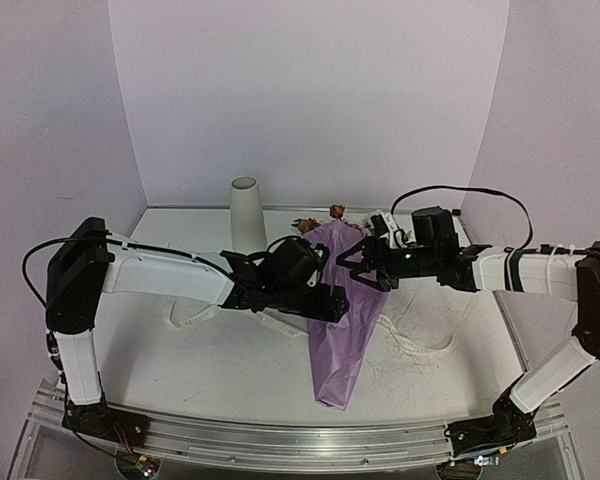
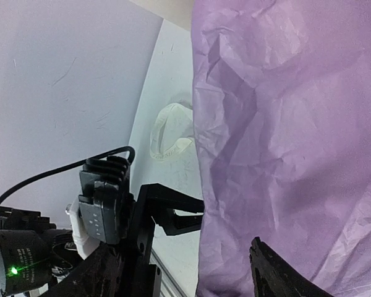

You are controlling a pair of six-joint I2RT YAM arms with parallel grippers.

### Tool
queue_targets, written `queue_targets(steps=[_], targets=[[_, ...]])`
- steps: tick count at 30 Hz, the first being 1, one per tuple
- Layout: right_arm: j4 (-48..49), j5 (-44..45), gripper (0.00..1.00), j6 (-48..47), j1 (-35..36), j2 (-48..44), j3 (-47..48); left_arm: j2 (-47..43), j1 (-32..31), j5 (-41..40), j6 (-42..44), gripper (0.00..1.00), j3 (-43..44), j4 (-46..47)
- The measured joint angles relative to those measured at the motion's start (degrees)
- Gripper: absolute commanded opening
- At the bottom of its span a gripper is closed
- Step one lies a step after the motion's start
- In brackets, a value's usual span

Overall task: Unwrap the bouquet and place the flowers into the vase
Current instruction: Unfold the wrapping paper at the center of the board.

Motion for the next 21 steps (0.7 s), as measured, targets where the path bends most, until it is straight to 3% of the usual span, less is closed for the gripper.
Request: queue_targets(steps=[6, 21], targets=[[-3.5, 2.7, 0.78, -2.5, 0.0, -0.5, 1.3, -4.3, 1.0, -10.2, -5.7, 0.85, -3.9, -5.1], [-10.7, 10.2, 0.79, -7.7, 0.5, 1.4, 3.3, -33.3, 6.9, -30.0, -21.0, 0.98, -25.9, -13.0]])
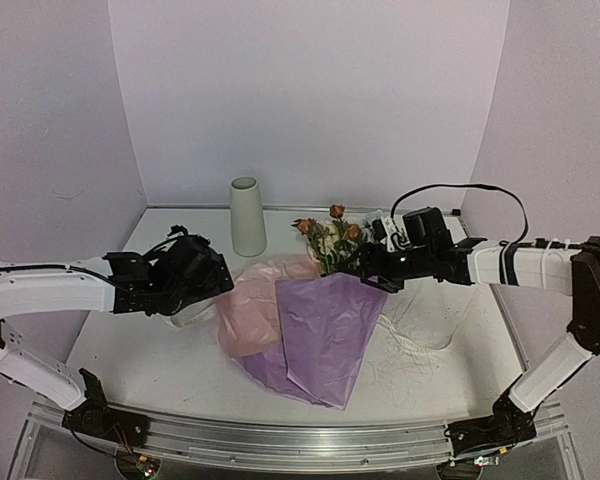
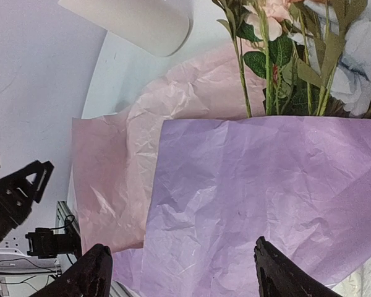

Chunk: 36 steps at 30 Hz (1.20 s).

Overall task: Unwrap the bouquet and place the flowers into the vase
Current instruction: Unfold the wrapping paper at the center of the board.

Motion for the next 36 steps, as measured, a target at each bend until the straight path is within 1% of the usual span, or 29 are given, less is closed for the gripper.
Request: queue_targets(steps=[3, 5, 7, 8, 10, 11, 13, 16, 19, 22, 26, 29, 33, 36], targets=[[-0.9, 1.1, 0.79, -0.9, 1.1, 2.1, 0.8, -5.2, 1.1, -5.0, -3.0, 0.97, -1.6, -4.8], [-2.7, 3.0, 0.80, -1.7, 2.5, 3.4, 2.1, -8.7, 1.7, -8.1, -4.0, 0.91, -1.9, -7.2], [-4.3, 4.9, 0.75, -2.5, 4.0, 4.7, 4.0, -11.4, 2.1, -10.2, -4.1, 0.85, -1.8, -8.3], [-5.1, 6.2, 0.74, -2.8, 5.0, 5.6, 5.2, -12.3, 2.2, -11.0, -3.7, 0.83, -1.6, -8.8], [-6.3, 8.6, 0.74, -3.3, 7.2, 7.4, 7.8, -12.3, 2.2, -11.4, -3.0, 0.77, -0.4, -9.5], [-6.8, 9.7, 0.74, -3.4, 8.2, 8.1, 8.8, -11.7, 2.2, -11.2, -2.3, 0.76, 0.5, -9.6], [-8.1, 12.7, 0.78, -3.5, 10.4, 9.6, 10.6, -9.2, 2.2, -9.9, -0.9, 0.74, 2.1, -8.9], [-11.0, 18.2, 0.87, -3.8, 13.6, 12.2, 14.1, -4.3, 2.4, -5.6, 2.0, 0.73, 3.3, -6.6], [-14.1, 23.6, 0.98, -4.7, 16.9, 15.6, 19.1, 1.1, 2.7, -1.1, 4.0, 0.74, 3.8, -5.1], [-16.5, 28.4, 0.98, -5.8, 20.1, 17.9, 22.7, 4.5, 3.3, 2.8, 5.5, 0.74, 3.9, -4.3], [-21.1, 36.8, 0.98, -7.0, 24.1, 21.8, 28.2, 4.9, 5.7, 8.4, 7.0, 0.74, 3.8, -1.2], [-25.0, 42.8, 0.98, -7.6, 26.5, 27.1, 34.4, 4.6, 7.5, 11.5, 7.4, 0.74, 3.1, 1.5], [-29.3, 48.6, 0.98, -8.2, 29.0, 33.3, 40.0, 4.1, 8.2, 14.8, 8.2, 0.74, 1.7, 3.1], [-31.7, 50.9, 0.98, -8.4, 30.0, 36.2, 42.1, 4.0, 8.6, 16.6, 8.4, 0.74, 1.0, 3.9]])
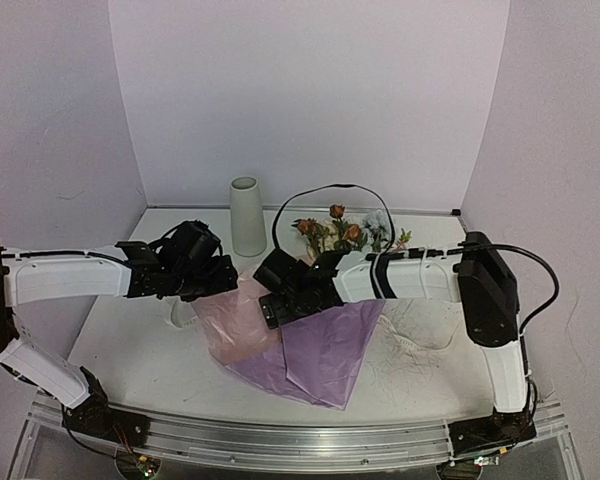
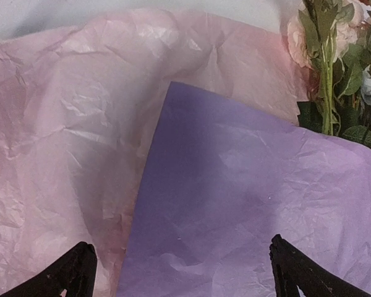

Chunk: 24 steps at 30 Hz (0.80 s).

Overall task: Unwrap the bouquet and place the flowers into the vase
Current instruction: Unfold the wrapping paper at the center of the board.

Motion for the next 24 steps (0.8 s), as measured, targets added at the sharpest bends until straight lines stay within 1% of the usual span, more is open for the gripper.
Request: queue_targets(steps=[4, 10, 15, 17, 18, 20, 21, 22, 24], targets=[[-2.7, 2.7, 0.97, 0.0, 1.0, 3.3, 3.2, -0.1, 0.9, 1.2, 0.0, 0.74, -1.6, 0.4], [-5.1, 7.5, 0.87, -0.2, 1.9, 7.2, 7.5, -0.2, 1.6, 2.1, 0.0, 0.74, -2.6, 0.7], [-7.3, 12.0, 0.82, -0.8, 2.5, 10.1, 10.1, 1.0, 1.7, 2.7, 0.2, 0.74, -2.5, 1.0], [-8.3, 13.4, 0.78, -1.1, 2.7, 10.6, 10.4, 2.1, 1.7, 2.6, 0.2, 0.74, -2.4, 1.1], [-8.8, 14.1, 0.74, -1.2, 2.7, 10.7, 10.6, 2.9, 1.7, 2.6, 0.4, 0.74, -2.4, 1.2], [-9.8, 15.4, 0.60, -1.5, 2.9, 10.9, 10.7, 4.3, 1.7, 2.7, 0.6, 0.74, -2.4, 1.2], [-10.3, 16.0, 0.52, -1.4, 2.9, 10.9, 10.7, 4.9, 1.7, 2.7, 0.7, 0.74, -2.2, 1.1], [-10.8, 16.8, 0.40, -1.5, 3.0, 10.9, 10.7, 5.7, 1.7, 2.8, 1.0, 0.74, -2.0, 1.1], [-11.5, 18.3, 0.22, -1.0, 3.2, 10.9, 10.7, 7.0, 1.7, 3.1, 1.4, 0.74, -1.3, 1.1]])
